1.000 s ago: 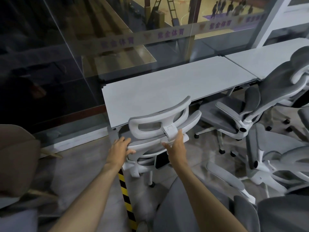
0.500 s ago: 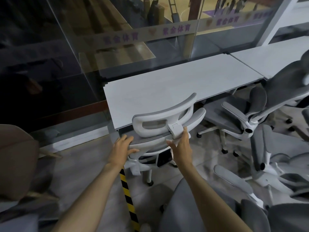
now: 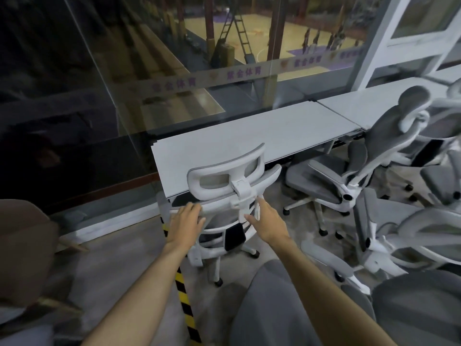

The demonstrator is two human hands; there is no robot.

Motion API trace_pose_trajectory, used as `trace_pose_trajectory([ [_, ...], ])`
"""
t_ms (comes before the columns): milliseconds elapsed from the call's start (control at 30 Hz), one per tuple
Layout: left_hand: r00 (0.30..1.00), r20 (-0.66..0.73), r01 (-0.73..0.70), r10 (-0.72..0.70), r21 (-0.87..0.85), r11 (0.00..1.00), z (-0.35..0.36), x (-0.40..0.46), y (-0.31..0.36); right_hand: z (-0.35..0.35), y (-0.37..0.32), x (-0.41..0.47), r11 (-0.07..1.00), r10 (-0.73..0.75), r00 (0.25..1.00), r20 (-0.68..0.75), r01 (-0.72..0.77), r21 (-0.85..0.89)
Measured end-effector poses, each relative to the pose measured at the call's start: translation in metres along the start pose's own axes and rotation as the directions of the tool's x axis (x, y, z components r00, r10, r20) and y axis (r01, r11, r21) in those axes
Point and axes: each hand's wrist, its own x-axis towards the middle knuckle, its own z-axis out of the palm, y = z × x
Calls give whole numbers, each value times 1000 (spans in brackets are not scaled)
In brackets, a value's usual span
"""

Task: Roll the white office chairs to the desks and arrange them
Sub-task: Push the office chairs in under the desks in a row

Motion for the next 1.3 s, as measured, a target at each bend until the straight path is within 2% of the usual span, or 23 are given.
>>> trace_pose_trajectory([
  [367, 997, -56, 52, -54, -35, 998, -44, -139, 121, -65, 52, -133, 970, -185, 982, -44, 175, -169],
  [733, 999, -41, 18, -22, -109, 994, -79, -245, 212, -108, 90, -247, 925, -223, 974, -23, 205, -319],
  [1000, 999, -32, -25, 17, -258, 966, -62, -288, 305, -164, 134, -310, 906, -214, 976, -46, 180, -382],
  [1300, 997, -66, -61, 48, -214, 975, -52, -269, 435, -265, 224, -310, 929, -286, 943, -169, 230, -290],
])
